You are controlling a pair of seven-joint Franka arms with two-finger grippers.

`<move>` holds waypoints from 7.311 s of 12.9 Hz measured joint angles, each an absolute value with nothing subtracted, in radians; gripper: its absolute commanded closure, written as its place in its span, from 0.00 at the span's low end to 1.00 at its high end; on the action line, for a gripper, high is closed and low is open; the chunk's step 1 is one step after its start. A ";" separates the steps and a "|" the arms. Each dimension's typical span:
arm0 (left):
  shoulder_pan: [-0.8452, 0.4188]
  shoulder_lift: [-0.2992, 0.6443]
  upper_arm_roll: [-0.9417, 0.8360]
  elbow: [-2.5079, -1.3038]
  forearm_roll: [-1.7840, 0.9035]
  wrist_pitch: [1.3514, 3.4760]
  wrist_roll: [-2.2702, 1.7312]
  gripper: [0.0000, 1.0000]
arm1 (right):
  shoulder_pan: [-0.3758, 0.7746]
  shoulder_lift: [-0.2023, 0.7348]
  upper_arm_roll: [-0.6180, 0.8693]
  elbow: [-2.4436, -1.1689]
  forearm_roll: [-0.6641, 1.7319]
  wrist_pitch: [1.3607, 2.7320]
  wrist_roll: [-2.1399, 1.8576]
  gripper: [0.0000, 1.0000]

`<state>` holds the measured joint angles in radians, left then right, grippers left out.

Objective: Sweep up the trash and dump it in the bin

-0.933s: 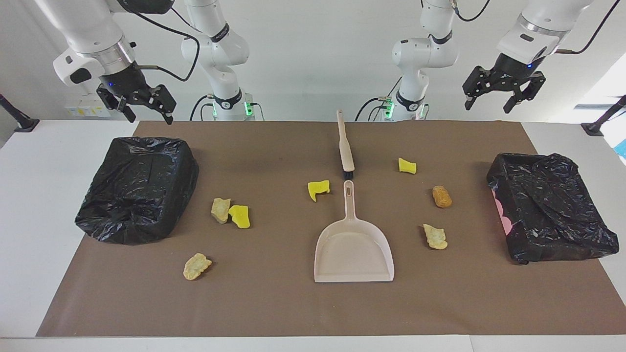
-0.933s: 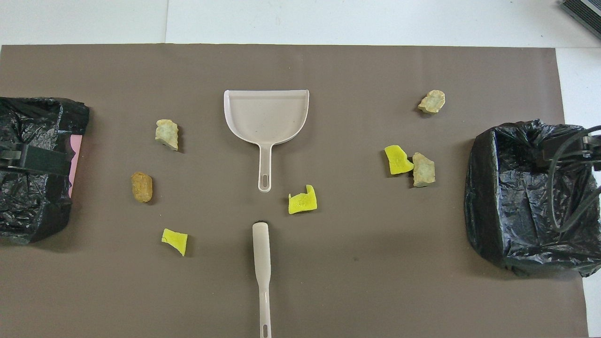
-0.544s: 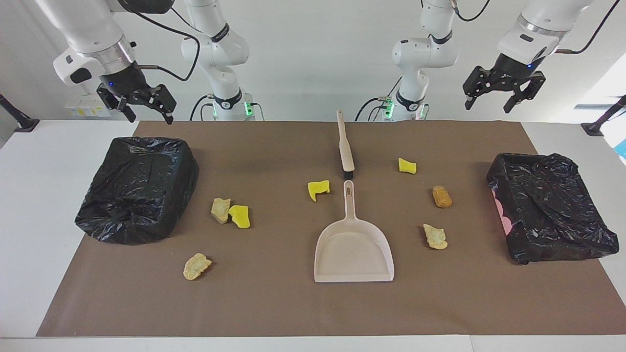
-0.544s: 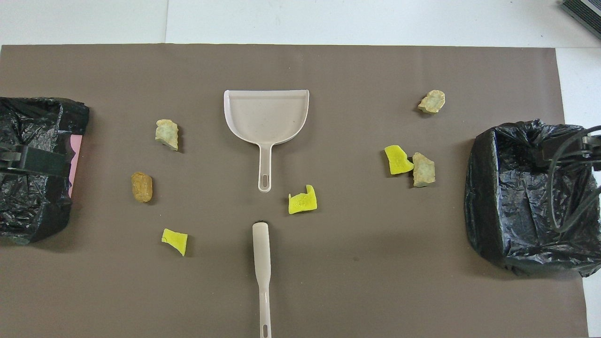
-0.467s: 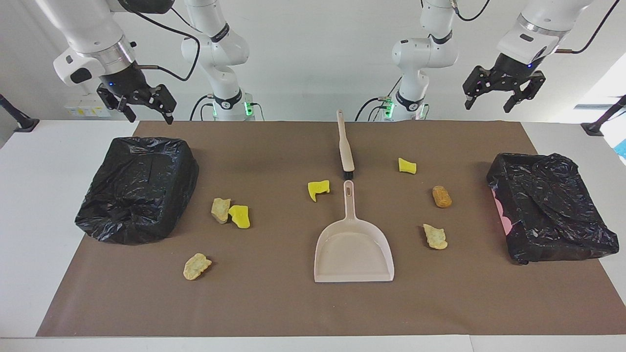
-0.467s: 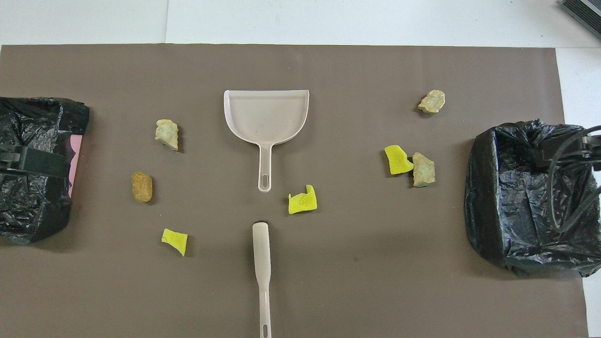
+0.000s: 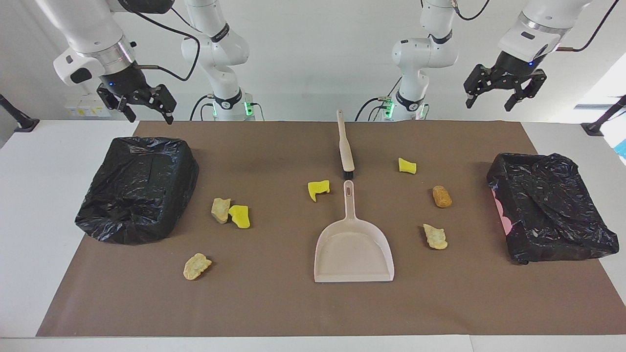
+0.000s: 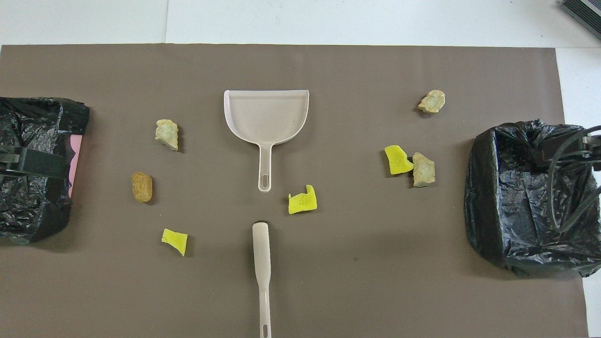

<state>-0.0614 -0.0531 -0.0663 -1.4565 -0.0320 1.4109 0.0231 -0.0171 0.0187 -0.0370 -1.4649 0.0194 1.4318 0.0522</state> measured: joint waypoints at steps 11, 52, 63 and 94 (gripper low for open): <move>-0.071 -0.390 -0.360 -2.024 -0.189 1.546 -0.194 0.00 | 0.029 0.061 0.003 -1.467 0.019 1.435 0.054 0.00; -0.050 -0.495 -0.471 -2.525 -0.264 1.760 -1.044 1.00 | 0.614 0.659 0.031 -1.337 0.007 2.106 0.654 1.00; -0.103 -0.270 -0.459 -2.544 -0.337 2.196 -1.667 1.00 | 0.502 0.452 0.020 -1.397 0.007 1.822 -0.292 1.00; -0.019 -0.049 -0.085 -2.136 -0.043 1.854 -0.412 1.00 | 0.535 0.380 0.030 -1.704 -0.091 1.926 -0.961 1.00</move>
<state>-0.0194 -0.0487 -0.0847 -2.1363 -0.0432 1.8540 -0.4116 0.5349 0.3799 0.0304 -1.7042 -0.0907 1.9260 -0.9612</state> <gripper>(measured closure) 0.731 0.678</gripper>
